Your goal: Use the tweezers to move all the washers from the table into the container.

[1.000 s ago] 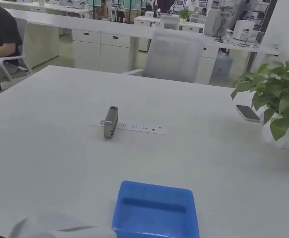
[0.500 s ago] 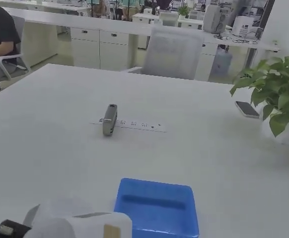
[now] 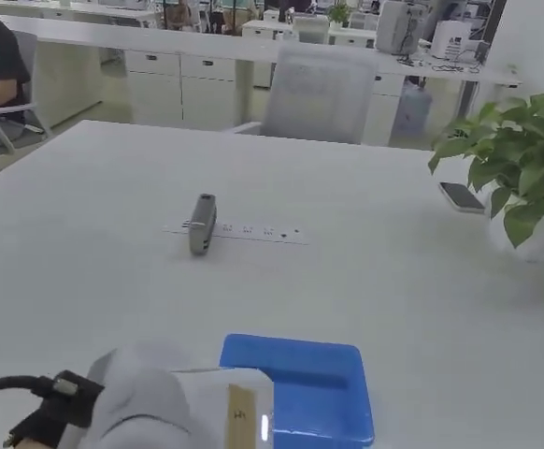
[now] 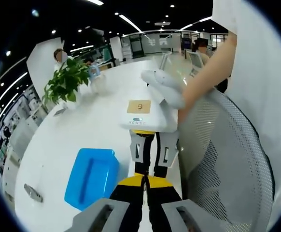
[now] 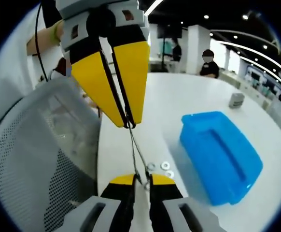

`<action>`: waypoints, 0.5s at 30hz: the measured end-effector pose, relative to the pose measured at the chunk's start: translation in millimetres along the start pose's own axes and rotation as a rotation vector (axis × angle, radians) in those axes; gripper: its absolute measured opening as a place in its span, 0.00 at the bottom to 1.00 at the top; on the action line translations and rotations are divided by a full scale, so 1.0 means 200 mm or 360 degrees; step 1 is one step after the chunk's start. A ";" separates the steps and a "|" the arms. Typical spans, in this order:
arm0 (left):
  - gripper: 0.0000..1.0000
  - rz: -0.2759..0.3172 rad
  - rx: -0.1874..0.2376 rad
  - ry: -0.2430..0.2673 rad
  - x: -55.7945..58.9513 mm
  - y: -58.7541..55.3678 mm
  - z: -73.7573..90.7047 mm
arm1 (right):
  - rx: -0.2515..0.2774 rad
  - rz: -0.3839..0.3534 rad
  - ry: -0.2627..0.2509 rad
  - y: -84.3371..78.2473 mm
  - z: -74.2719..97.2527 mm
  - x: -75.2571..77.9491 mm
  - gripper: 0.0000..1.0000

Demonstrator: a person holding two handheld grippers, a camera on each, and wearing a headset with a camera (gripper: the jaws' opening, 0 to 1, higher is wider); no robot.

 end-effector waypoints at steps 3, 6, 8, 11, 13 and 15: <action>0.00 0.0015 0.0012 -0.0013 -0.01 0.00 -0.01 | 0.0005 -0.0020 0.0003 0.00 0.00 0.00 0.07; 0.00 0.0055 0.0037 -0.0033 -0.02 0.00 -0.01 | 0.0009 -0.0043 0.0008 -0.01 0.00 0.01 0.07; 0.00 0.0062 0.0037 -0.0038 -0.03 0.00 0.00 | 0.0000 -0.0037 0.0004 -0.01 0.01 0.00 0.07; 0.00 0.0055 0.0037 -0.0048 -0.03 -0.01 0.00 | -0.0003 -0.0028 -0.0004 -0.01 0.01 0.00 0.07; 0.00 0.0038 0.0034 -0.0058 -0.02 -0.01 0.00 | 0.0009 -0.0034 -0.0012 -0.01 0.02 0.00 0.07; 0.00 0.0021 0.0038 -0.0070 -0.02 0.00 0.00 | 0.0019 -0.0040 -0.0016 -0.01 0.02 0.00 0.07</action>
Point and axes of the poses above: the centre of the closed fingertips' face, and the gripper's own axes: z roughly backward along the fingers, x roughly to its right, y roughly out of its top, the point moved 2 cm from there along z, roughly backward along the fingers, and after that the axes turned 14 degrees about -z, right-handed, at the moved point
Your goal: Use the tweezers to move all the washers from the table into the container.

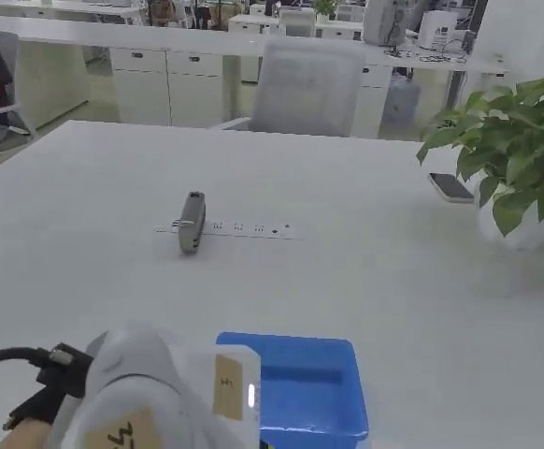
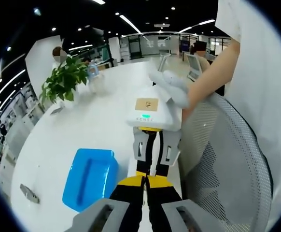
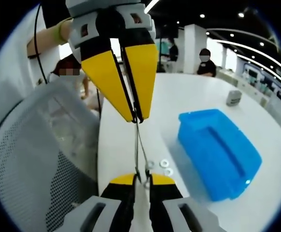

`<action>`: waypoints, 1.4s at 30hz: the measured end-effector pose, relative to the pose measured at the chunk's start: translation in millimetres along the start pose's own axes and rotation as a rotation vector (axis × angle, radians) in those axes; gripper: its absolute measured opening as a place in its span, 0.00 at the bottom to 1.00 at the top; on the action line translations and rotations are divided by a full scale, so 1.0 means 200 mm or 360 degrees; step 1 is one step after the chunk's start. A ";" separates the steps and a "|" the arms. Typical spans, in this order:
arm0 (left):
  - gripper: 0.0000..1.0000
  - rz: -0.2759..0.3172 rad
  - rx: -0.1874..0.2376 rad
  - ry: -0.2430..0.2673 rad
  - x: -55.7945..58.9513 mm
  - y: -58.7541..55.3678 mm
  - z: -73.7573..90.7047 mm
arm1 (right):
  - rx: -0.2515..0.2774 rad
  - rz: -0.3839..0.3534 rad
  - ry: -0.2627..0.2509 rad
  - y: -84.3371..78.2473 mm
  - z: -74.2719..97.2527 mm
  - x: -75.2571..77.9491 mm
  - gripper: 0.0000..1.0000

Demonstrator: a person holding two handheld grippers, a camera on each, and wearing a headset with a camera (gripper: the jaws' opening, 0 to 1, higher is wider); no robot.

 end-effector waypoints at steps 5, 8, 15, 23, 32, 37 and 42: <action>0.00 -0.0020 0.0010 -0.0017 0.00 0.01 -0.01 | 0.0006 -0.0015 -0.0006 0.00 0.00 0.00 0.06; 0.00 -0.0050 0.0001 -0.0026 0.01 0.02 -0.02 | 0.0009 -0.0010 -0.0015 0.00 0.01 0.00 0.06; 0.00 -0.0081 0.0003 -0.0038 0.02 0.03 -0.01 | 0.0027 -0.0017 -0.0027 0.00 0.03 -0.01 0.07; 0.00 -0.0099 0.0011 -0.0072 0.03 0.03 -0.03 | 0.0037 -0.0036 -0.0037 0.00 0.03 0.01 0.07; 0.00 -0.0024 0.0018 -0.0123 0.00 0.03 -0.04 | 0.0165 -0.0068 0.0006 0.10 0.07 -0.02 0.27; 0.00 0.0085 0.0009 -0.0114 -0.01 0.01 -0.06 | 0.0108 0.0064 0.0031 0.13 0.06 -0.03 0.10; 0.00 0.0110 -0.0022 -0.0055 0.01 -0.02 -0.08 | 0.0010 0.0084 0.0053 0.12 0.02 -0.03 0.04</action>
Point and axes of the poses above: the centre of the closed fingertips' face, and the gripper's own axes: z roughly backward along the fingers, x roughly to its right, y roughly out of its top, the point moved 2 cm from there along z, roughly backward along the fingers, and after that the axes turned 14 degrees about -z, right-handed, at the moved point
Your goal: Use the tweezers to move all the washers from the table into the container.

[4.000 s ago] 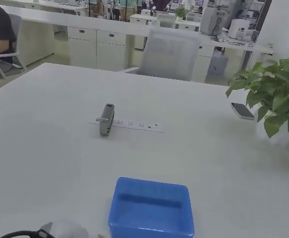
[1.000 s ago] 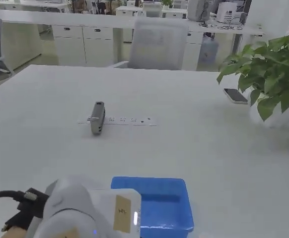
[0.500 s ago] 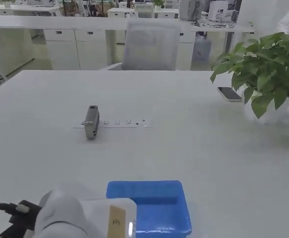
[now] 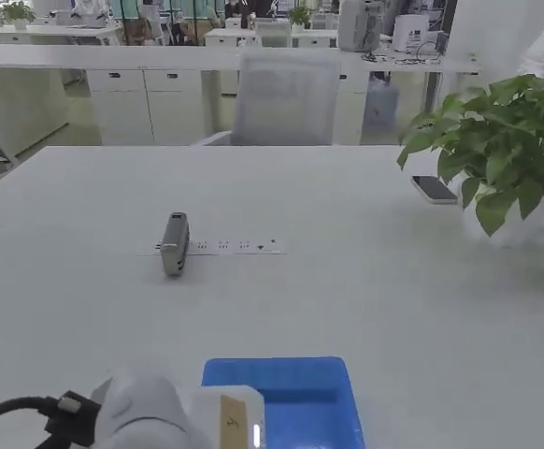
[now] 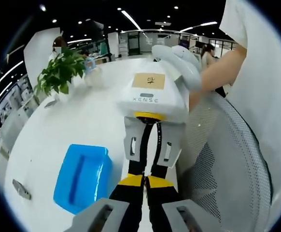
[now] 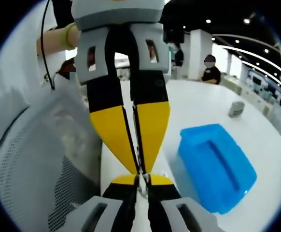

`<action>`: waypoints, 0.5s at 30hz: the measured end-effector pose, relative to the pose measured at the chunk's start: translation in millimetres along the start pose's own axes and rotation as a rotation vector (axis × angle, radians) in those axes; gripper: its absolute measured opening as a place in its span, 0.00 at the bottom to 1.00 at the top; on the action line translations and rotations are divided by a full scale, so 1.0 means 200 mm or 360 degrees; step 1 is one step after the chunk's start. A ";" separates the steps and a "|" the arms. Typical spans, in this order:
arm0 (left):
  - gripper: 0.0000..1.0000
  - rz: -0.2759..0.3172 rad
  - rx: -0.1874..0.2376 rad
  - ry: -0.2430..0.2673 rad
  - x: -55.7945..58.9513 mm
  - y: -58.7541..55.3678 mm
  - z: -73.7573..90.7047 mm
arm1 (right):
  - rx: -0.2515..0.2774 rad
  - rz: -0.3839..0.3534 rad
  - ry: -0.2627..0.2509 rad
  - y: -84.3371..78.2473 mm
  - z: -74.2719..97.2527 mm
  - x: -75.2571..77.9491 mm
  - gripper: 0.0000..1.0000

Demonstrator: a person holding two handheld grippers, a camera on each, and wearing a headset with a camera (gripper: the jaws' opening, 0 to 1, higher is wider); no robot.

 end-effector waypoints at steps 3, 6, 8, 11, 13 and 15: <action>0.02 0.0212 0.0109 0.0145 -0.02 0.00 0.02 | -0.0006 -0.0090 -0.0001 0.00 0.01 0.02 0.03; 0.14 0.0407 0.0230 0.0309 -0.04 -0.01 0.08 | 0.0034 -0.0192 0.0006 0.00 0.02 0.03 0.03; 0.26 0.0520 0.0278 0.0451 -0.04 -0.04 0.14 | 0.0080 -0.0312 0.0001 0.00 0.02 0.05 0.03; 0.43 0.0653 0.0330 0.0661 -0.04 -0.11 0.23 | 0.0129 -0.0500 0.0017 -0.01 0.04 0.08 0.03; 0.49 0.0692 0.0355 0.0833 -0.04 -0.16 0.30 | 0.0186 -0.0596 0.0019 0.00 0.06 0.11 0.03; 0.56 0.0826 0.0469 0.0951 -0.03 -0.18 0.36 | 0.0237 -0.0617 0.0020 0.02 0.09 0.12 0.03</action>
Point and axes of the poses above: the centre of the closed fingertips' face, and the gripper's own axes: z roughly backward along the fingers, x roughly to its right, y roughly out of its top, the point moved 2 cm from there along z, roughly backward along the fingers, and after that the axes turned 14 degrees about -z, right-handed, at the moved point
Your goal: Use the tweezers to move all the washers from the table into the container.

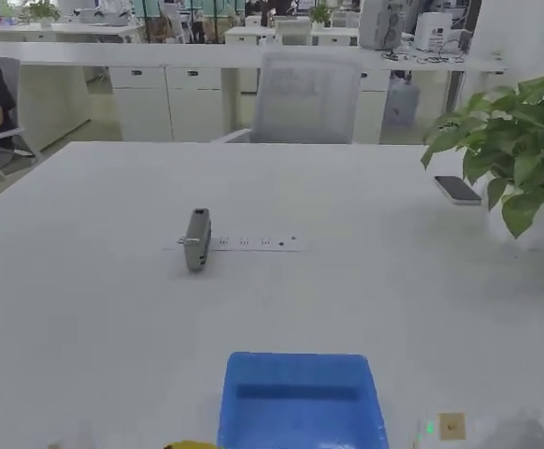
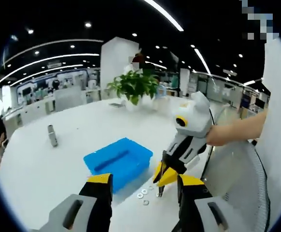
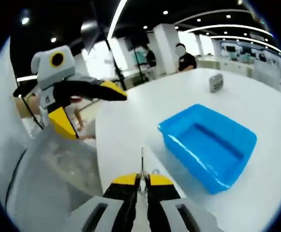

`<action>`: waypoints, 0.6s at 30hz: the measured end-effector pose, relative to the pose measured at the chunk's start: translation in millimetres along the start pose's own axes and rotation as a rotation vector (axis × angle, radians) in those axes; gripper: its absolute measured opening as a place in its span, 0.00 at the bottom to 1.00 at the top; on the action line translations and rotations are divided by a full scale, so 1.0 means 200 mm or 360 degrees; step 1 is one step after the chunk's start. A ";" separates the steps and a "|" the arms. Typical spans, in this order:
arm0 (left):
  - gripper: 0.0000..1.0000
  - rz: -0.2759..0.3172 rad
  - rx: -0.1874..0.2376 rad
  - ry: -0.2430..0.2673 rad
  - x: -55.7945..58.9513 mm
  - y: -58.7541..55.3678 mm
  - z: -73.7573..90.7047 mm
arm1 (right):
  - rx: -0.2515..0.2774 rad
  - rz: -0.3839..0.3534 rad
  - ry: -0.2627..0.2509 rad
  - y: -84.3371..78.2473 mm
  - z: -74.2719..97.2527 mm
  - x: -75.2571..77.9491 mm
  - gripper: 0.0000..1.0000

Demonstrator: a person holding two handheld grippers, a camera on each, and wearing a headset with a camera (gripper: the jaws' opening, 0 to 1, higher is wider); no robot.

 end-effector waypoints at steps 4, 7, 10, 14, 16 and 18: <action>0.65 0.0120 0.0098 0.0171 -0.07 -0.01 0.07 | 0.0039 -0.0018 -0.0003 0.05 0.05 0.01 0.03; 0.74 0.0060 0.0118 0.0323 -0.11 -0.03 0.09 | 0.0057 -0.0017 0.0000 0.10 0.08 0.01 0.03; 0.81 0.0065 0.0106 0.0397 -0.13 -0.06 0.08 | 0.0077 -0.0012 -0.0007 0.15 0.11 0.02 0.03; 0.88 0.0027 0.0118 0.0457 -0.16 -0.05 0.10 | 0.0128 -0.0014 -0.0014 0.23 0.15 0.04 0.03; 0.90 0.0048 0.0229 0.0513 -0.18 0.00 0.12 | 0.0172 -0.0019 -0.0029 0.28 0.18 0.07 0.03; 0.91 0.0120 0.0294 0.0547 -0.20 0.01 0.15 | 0.0211 -0.0024 -0.0057 0.33 0.20 0.10 0.03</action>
Point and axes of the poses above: the centre of the closed fingertips' face, and the gripper's own axes: z roughly backward along the fingers, x roughly to its right, y roughly out of its top, the point moved 2 cm from there along z, roughly backward along the fingers, and after that the axes turned 14 degrees about -z, right-handed, at the moved point
